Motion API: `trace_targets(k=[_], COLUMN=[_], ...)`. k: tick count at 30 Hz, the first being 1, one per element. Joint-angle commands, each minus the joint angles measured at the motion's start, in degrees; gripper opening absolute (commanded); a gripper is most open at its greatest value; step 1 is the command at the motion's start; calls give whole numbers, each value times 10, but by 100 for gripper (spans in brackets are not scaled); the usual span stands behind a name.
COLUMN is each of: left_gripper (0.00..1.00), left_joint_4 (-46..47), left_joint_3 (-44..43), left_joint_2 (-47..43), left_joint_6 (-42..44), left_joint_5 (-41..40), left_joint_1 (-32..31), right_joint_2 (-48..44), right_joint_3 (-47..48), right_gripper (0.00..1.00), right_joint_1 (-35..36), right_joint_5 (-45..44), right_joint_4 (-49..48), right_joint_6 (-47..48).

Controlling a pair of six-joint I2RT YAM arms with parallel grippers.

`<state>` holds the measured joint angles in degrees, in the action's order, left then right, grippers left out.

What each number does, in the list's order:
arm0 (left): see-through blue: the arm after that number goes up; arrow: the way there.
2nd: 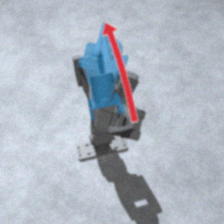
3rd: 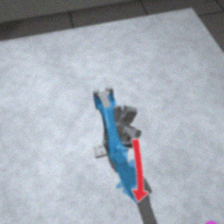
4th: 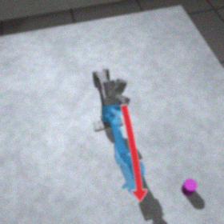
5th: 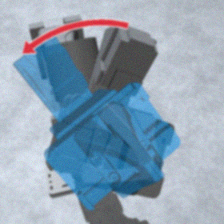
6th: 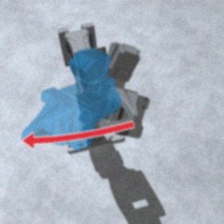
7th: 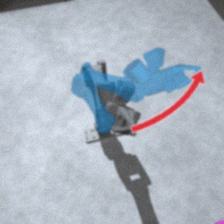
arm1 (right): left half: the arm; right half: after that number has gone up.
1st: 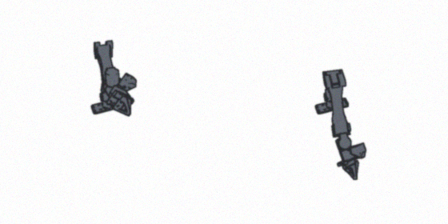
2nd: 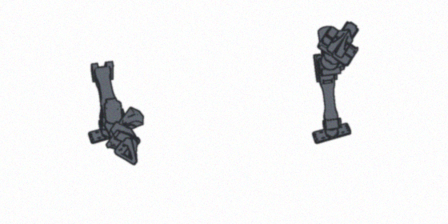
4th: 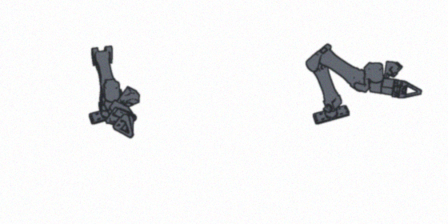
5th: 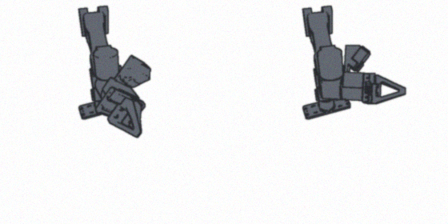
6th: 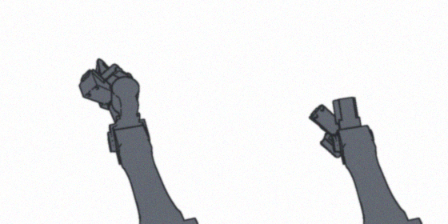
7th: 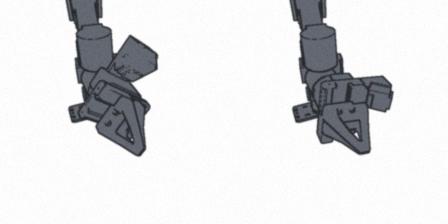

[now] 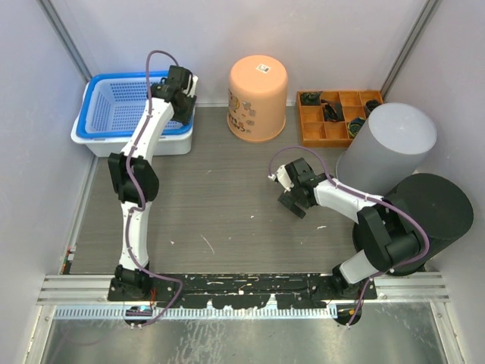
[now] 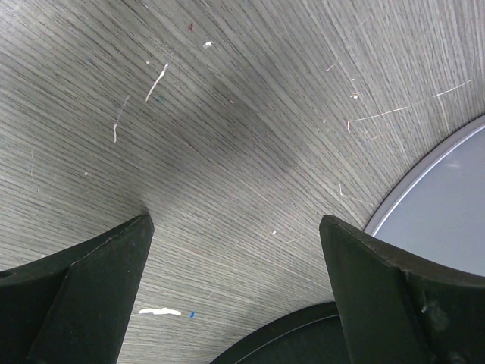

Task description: Turn the large container upside down

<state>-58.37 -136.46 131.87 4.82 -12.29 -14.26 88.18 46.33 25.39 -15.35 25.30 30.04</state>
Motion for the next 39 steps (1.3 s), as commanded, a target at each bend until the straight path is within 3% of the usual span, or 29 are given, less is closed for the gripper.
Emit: trace_targets(k=[1, 3, 17, 19, 20, 21, 22, 28, 36, 39], left_gripper=[58, 66, 53, 41, 29, 6, 0, 0, 0, 0], left_joint_4=[-16, -15, -25, -30, -33, -35, -35, -60, -163, -147], left_joint_3=[29, 31, 59, 59, 58, 58, 59, 48, -145, -165], left_joint_2=[53, 55, 93, 97, 97, 96, 94, 48, -62, -127], left_joint_6=[18, 20, 48, 48, 48, 47, 46, 59, 99, 130], left_joint_5=[-28, -29, -39, -27, -24, -25, -24, 13, 82, 79], left_joint_1=[10, 11, 18, 22, 23, 23, 24, 25, 28, 29], right_joint_2=[55, 55, 60, 62, 62, 63, 63, 67, 78, 81], right_joint_3=[-38, -38, -39, -39, -40, -41, -41, -41, -48, -48], right_gripper=[100, 100, 100, 100, 100, 100, 100, 100, 100, 100], right_joint_1=[-2, -2, -2, -2, -2, -3, -3, -2, -2, -2], right_joint_5=[48, 47, 46, 45, 45, 45, 44, 37, -4, -11], right_joint_4=[-12, -12, -14, -14, -13, -13, -13, -17, -32, -36], right_joint_6=[-24, -24, -21, -21, -20, -20, -19, -19, -19, -20])
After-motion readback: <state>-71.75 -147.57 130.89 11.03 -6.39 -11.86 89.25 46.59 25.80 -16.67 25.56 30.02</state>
